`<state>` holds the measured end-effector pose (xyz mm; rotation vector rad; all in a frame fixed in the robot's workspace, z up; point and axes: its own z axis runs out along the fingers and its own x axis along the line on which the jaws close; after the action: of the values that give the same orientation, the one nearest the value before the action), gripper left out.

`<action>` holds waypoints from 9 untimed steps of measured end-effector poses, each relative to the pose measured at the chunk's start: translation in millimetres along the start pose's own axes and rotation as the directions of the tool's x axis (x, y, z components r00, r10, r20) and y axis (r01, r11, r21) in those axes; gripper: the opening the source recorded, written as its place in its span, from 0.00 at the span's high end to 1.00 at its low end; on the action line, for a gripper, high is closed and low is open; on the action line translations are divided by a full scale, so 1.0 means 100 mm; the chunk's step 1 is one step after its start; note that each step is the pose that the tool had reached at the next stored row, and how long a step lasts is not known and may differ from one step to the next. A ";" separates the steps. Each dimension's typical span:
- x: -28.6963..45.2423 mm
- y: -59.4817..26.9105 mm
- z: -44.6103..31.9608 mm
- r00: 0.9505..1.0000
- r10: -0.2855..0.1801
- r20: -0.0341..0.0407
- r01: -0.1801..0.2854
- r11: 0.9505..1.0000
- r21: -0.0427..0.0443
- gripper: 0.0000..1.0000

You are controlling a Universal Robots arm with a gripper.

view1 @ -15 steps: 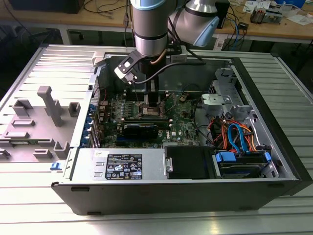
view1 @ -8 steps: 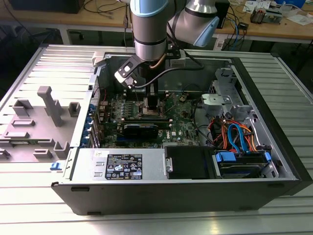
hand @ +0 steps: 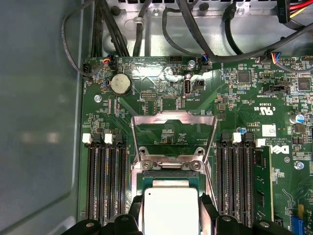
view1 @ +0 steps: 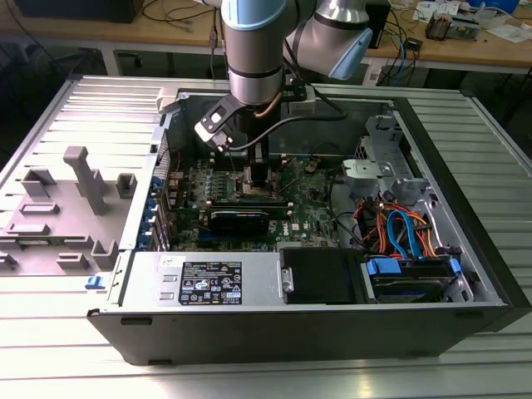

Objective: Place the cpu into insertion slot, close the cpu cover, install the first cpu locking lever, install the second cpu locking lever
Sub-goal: 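Place the cpu into insertion slot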

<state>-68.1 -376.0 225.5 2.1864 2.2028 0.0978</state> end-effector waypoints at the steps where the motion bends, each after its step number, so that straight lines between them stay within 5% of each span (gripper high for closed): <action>1: 0.000 0.000 0.000 1.000 0.000 0.000 0.000 1.000 0.000 0.46; 9: -0.001 -0.004 0.058 1.000 0.000 0.000 0.000 1.000 0.001 0.46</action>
<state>-68.2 -376.0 219.7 2.1870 2.2027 0.0971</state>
